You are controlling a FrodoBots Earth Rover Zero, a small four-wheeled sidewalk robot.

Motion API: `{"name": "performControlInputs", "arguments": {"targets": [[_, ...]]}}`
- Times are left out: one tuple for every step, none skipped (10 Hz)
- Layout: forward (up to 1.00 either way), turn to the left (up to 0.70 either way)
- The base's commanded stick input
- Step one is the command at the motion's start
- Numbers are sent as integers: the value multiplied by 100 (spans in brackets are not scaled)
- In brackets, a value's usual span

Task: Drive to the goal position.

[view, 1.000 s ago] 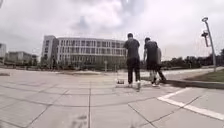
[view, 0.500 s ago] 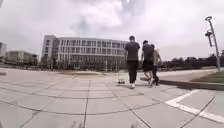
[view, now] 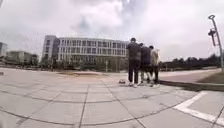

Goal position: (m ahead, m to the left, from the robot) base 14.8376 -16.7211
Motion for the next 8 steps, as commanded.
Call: {"name": "performControlInputs", "arguments": {"targets": [[70, 0], [70, 0], [70, 0], [70, 0], [70, 0], [70, 0], [70, 0], [70, 0]]}}
